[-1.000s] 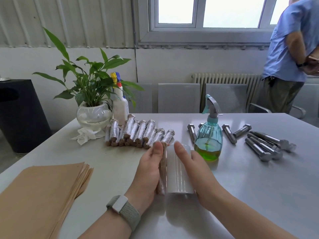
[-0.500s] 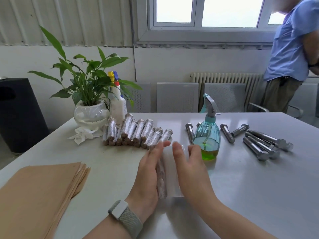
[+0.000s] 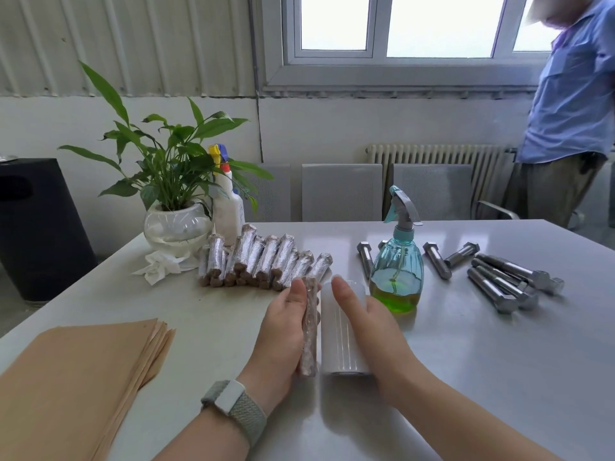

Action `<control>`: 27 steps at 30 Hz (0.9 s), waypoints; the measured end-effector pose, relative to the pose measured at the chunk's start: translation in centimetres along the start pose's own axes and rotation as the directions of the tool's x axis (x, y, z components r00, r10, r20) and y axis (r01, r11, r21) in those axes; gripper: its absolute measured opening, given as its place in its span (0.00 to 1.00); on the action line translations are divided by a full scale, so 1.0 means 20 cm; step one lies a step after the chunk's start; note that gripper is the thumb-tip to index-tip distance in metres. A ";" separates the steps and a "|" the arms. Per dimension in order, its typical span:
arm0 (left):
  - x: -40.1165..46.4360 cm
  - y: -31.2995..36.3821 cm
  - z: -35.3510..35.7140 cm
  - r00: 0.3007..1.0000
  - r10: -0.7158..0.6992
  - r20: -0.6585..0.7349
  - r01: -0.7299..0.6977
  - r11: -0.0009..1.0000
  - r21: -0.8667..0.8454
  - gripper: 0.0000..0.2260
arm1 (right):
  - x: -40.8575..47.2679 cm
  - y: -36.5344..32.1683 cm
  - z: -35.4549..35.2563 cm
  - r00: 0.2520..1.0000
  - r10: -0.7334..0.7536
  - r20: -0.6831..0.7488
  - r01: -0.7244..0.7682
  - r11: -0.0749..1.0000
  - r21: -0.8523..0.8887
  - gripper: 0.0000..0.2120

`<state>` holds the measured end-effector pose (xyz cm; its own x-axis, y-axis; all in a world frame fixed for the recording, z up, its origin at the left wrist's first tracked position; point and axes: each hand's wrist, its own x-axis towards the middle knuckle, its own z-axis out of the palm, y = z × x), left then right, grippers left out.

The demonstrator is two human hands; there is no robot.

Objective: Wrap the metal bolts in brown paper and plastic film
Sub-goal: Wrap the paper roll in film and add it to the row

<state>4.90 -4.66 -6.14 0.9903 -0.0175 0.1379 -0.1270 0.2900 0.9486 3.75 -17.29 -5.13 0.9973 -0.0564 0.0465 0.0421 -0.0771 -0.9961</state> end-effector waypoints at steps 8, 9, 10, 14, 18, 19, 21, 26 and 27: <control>-0.04 -0.01 0.03 0.993 0.025 -0.119 -0.030 0.999 -0.039 0.25 | -0.01 0.04 0.10 0.994 -0.061 -0.095 0.059 0.998 -0.023 0.36; -0.05 -0.01 0.03 0.995 -0.007 -0.097 -0.002 0.996 -0.095 0.25 | -0.01 0.04 0.10 0.992 -0.070 -0.103 0.067 0.997 -0.034 0.36; -0.05 -0.01 0.04 0.997 -0.037 -0.065 0.027 0.989 -0.146 0.25 | -0.02 0.04 0.09 0.988 -0.096 -0.124 0.089 0.994 -0.055 0.35; -0.06 0.00 0.06 0.991 -0.131 0.035 0.136 0.949 -0.285 0.19 | -0.02 0.01 0.05 0.978 -0.078 -0.191 0.071 0.997 -0.041 0.23; -0.04 0.00 0.05 0.998 -0.065 0.020 0.068 0.980 -0.186 0.14 | -0.01 -0.01 0.04 0.996 0.023 -0.086 -0.017 0.997 0.070 0.24; -0.04 0.00 0.04 0.999 -0.037 0.007 0.037 0.992 -0.122 0.13 | -0.01 -0.01 0.03 0.998 0.054 -0.034 -0.051 0.995 0.090 0.27; -0.03 0.00 0.04 1.000 0.009 -0.003 -0.010 1.000 -0.019 0.14 | 0.00 -0.03 0.01 0.996 0.073 0.042 -0.075 0.994 0.073 0.30; -0.01 0.00 0.02 0.990 0.135 -0.051 -0.125 0.978 0.168 0.21 | 0.00 -0.02 0.00 0.994 0.051 0.100 -0.060 0.994 0.096 0.30; -0.01 0.00 0.01 0.986 0.149 -0.074 -0.133 0.972 0.192 0.21 | 0.00 -0.01 0.01 0.994 0.043 0.098 -0.052 0.994 0.091 0.31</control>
<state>4.69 -4.78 -6.14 0.9617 0.0969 0.2564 -0.2658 0.1005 0.9588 3.69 -17.12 -4.93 0.9993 0.0378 -0.0037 -0.0044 0.0168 -0.9998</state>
